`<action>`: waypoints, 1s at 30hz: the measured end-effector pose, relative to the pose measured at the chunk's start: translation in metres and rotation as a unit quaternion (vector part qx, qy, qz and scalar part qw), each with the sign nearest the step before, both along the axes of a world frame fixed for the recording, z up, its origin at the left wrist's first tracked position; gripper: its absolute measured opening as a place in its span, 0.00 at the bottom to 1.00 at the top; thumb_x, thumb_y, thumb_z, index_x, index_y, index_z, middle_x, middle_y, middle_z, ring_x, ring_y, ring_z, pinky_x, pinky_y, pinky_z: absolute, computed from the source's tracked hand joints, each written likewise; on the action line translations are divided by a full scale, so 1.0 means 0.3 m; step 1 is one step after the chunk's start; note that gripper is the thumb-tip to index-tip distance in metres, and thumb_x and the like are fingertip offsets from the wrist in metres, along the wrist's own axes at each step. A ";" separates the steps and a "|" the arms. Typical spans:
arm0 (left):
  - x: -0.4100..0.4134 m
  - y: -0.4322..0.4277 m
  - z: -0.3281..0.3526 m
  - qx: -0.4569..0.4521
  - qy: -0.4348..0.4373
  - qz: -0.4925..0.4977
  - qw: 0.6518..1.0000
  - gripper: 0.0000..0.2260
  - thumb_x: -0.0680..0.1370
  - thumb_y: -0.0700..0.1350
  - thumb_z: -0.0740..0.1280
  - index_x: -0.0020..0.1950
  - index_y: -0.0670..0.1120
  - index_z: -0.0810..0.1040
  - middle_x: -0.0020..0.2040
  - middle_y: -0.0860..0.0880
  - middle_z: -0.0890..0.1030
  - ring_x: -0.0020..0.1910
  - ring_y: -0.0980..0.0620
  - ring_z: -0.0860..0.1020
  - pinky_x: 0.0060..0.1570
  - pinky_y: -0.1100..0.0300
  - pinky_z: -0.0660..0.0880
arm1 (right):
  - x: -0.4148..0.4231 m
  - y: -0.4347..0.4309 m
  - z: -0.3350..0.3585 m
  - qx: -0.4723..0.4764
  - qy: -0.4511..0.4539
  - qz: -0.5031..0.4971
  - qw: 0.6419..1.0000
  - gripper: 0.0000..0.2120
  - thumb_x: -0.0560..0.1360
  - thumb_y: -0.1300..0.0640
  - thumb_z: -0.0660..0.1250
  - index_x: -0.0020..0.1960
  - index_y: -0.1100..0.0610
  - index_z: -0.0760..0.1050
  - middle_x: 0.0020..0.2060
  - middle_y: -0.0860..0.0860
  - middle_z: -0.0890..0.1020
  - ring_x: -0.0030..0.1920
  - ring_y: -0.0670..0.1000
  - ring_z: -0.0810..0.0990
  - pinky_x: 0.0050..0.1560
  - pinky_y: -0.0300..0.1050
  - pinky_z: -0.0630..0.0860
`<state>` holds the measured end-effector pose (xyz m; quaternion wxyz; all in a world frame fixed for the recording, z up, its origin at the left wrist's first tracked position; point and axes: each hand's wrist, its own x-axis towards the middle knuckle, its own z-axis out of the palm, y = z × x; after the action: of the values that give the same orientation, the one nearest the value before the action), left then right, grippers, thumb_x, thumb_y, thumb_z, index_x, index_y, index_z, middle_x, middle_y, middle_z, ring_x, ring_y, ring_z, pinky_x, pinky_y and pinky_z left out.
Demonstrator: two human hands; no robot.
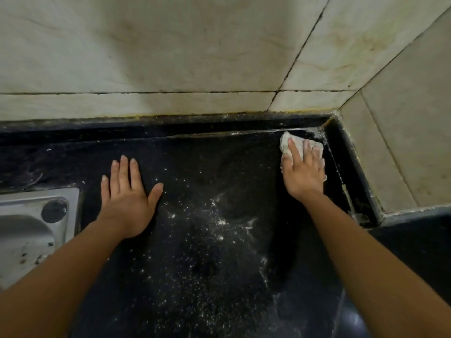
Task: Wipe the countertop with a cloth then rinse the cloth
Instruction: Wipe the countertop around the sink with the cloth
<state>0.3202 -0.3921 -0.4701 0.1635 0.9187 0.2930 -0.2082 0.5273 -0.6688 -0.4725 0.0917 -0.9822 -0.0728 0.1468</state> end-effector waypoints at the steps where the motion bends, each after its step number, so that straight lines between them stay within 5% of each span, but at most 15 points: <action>1: 0.001 0.001 0.000 0.001 -0.001 0.000 1.000 0.36 0.77 0.64 0.40 0.75 0.43 0.31 0.75 0.45 0.30 0.73 0.48 0.30 0.72 0.50 0.33 | -0.005 0.057 -0.004 -0.002 0.003 -0.030 1.000 0.25 0.83 0.44 0.43 0.78 0.43 0.42 0.78 0.53 0.42 0.77 0.55 0.38 0.74 0.53 0.34; 4: 0.001 0.001 0.001 0.000 0.000 -0.001 1.000 0.36 0.77 0.64 0.39 0.75 0.43 0.31 0.75 0.45 0.30 0.73 0.48 0.29 0.72 0.50 0.32 | -0.064 0.242 -0.016 0.005 0.018 -0.026 0.999 0.26 0.82 0.43 0.41 0.77 0.44 0.38 0.77 0.56 0.40 0.77 0.57 0.36 0.73 0.54 0.32; 9: 0.000 0.001 0.002 0.001 0.000 -0.002 1.000 0.36 0.77 0.64 0.40 0.75 0.44 0.31 0.75 0.45 0.30 0.73 0.48 0.30 0.72 0.50 0.33 | -0.245 0.404 -0.028 0.048 0.043 0.163 0.984 0.26 0.82 0.42 0.42 0.77 0.41 0.36 0.77 0.55 0.37 0.75 0.56 0.31 0.70 0.52 0.29; 16: 0.004 -0.003 0.019 0.000 0.016 0.001 1.000 0.35 0.78 0.64 0.41 0.75 0.44 0.31 0.75 0.46 0.30 0.73 0.49 0.30 0.73 0.50 0.34 | -0.237 0.254 0.017 0.045 0.064 0.423 0.903 0.23 0.82 0.42 0.46 0.76 0.36 0.44 0.78 0.46 0.41 0.76 0.48 0.34 0.71 0.45 0.29; 21: 0.001 0.000 0.017 -0.002 0.011 -0.005 1.000 0.35 0.78 0.64 0.41 0.75 0.44 0.31 0.75 0.45 0.30 0.73 0.49 0.30 0.72 0.50 0.34 | -0.084 -0.007 0.014 -0.015 0.027 0.157 0.987 0.24 0.82 0.41 0.43 0.77 0.38 0.44 0.78 0.51 0.44 0.77 0.53 0.40 0.75 0.51 0.38; 25: -0.001 0.000 0.017 -0.004 0.009 -0.010 1.000 0.35 0.78 0.63 0.41 0.75 0.44 0.31 0.75 0.45 0.30 0.73 0.48 0.30 0.72 0.50 0.34 | -0.055 -0.082 0.018 -0.016 0.039 -0.010 0.999 0.26 0.82 0.41 0.42 0.78 0.42 0.41 0.78 0.52 0.40 0.77 0.53 0.36 0.74 0.51 0.34; 27: -0.004 -0.001 0.017 -0.002 0.008 -0.009 1.000 0.35 0.78 0.64 0.40 0.75 0.44 0.32 0.75 0.45 0.30 0.73 0.48 0.30 0.72 0.50 0.34 | -0.101 -0.034 0.019 -0.008 0.045 -0.018 0.999 0.26 0.82 0.42 0.42 0.78 0.43 0.39 0.78 0.55 0.39 0.76 0.56 0.35 0.73 0.53 0.33; 30: -0.004 -0.002 0.018 -0.001 0.011 -0.012 1.000 0.35 0.78 0.64 0.40 0.75 0.44 0.31 0.75 0.45 0.30 0.73 0.48 0.30 0.73 0.50 0.34 | -0.257 0.017 0.011 0.008 0.039 0.112 0.993 0.25 0.82 0.43 0.44 0.77 0.42 0.40 0.78 0.55 0.40 0.76 0.56 0.35 0.72 0.52 0.31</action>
<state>0.3190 -0.3926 -0.4647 0.1586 0.9197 0.2831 -0.2209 0.4501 -0.6636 -0.4692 0.0852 -0.9605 -0.1802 0.1943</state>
